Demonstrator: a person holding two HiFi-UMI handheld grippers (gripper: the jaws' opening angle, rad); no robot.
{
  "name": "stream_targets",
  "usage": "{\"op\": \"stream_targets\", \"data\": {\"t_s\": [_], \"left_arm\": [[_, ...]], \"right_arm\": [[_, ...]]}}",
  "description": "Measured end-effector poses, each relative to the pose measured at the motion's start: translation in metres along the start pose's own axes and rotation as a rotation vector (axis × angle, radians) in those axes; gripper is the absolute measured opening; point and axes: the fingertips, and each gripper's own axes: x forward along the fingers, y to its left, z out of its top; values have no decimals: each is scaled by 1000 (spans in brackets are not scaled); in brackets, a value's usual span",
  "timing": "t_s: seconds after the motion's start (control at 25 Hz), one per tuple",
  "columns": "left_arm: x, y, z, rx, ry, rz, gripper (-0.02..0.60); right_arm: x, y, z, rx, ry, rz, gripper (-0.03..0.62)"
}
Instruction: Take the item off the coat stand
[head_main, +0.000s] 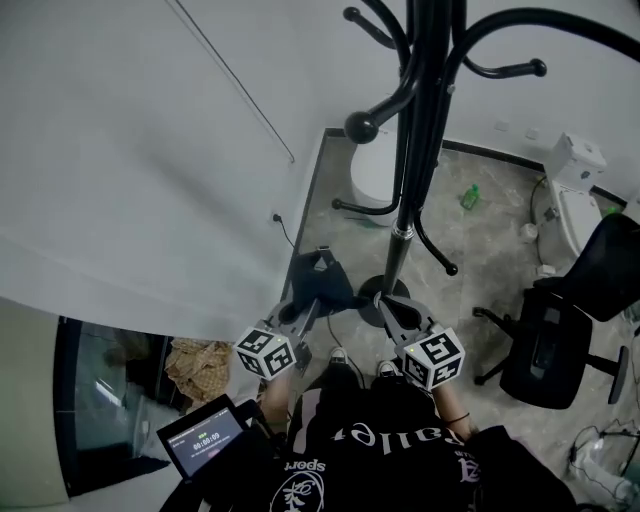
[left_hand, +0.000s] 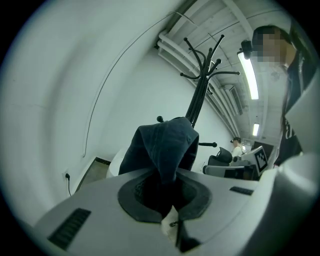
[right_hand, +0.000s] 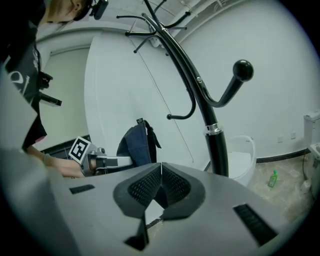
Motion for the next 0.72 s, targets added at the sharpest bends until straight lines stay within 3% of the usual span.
{"op": "stream_targets", "data": {"t_s": [0.44, 0.72], "left_arm": [[-68, -38, -67, -114, -28, 231, 14], [-101, -57, -88, -143, -30, 327, 14]], "right_arm": [[-9, 35, -50, 4, 113, 247, 17], [-14, 55, -57, 4, 125, 333, 17]]}}
